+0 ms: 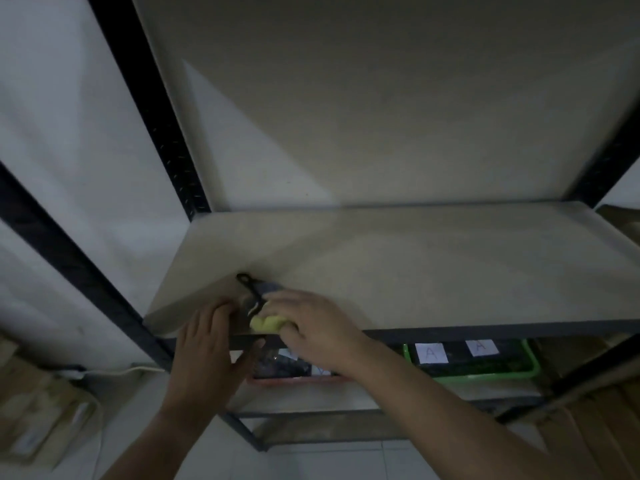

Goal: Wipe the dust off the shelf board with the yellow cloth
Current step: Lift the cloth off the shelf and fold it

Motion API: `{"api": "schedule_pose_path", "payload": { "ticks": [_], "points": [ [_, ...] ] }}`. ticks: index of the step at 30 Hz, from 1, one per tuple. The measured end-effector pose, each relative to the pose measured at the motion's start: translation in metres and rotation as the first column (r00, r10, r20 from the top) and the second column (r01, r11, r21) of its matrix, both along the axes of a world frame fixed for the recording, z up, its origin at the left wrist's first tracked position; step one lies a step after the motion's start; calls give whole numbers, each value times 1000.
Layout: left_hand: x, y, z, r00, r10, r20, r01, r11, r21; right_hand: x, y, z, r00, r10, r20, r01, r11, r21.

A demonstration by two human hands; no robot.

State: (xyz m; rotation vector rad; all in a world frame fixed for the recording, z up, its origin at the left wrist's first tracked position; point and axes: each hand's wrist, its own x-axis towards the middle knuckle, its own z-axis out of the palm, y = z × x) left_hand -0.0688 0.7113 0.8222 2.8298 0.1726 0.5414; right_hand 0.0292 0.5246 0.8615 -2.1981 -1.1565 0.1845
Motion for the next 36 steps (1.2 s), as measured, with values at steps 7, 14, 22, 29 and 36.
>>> {"api": "schedule_pose_path", "payload": {
  "ticks": [7,14,22,29,36],
  "points": [
    [-13,10,28,978,-88,-188,106,990,90,-52,-23,38,887,-83,-455,164,976,142],
    [-90,-55,70,950,-186,-249,29,850,-526,-123,-50,64,499,-34,-866,576,760,302],
    [-177,-126,70,912,-245,-330,-322,72,-944,-219,-114,56,119,332,-936,610,719,332],
    [-207,-203,42,860,-383,-338,-393,-73,-917,-279,-182,40,503,-136,-853,496,854,156],
    [-171,-275,6,808,-456,-374,-356,129,-926,-264,-287,-2,580,-447,-681,642,766,43]
  ]
}}
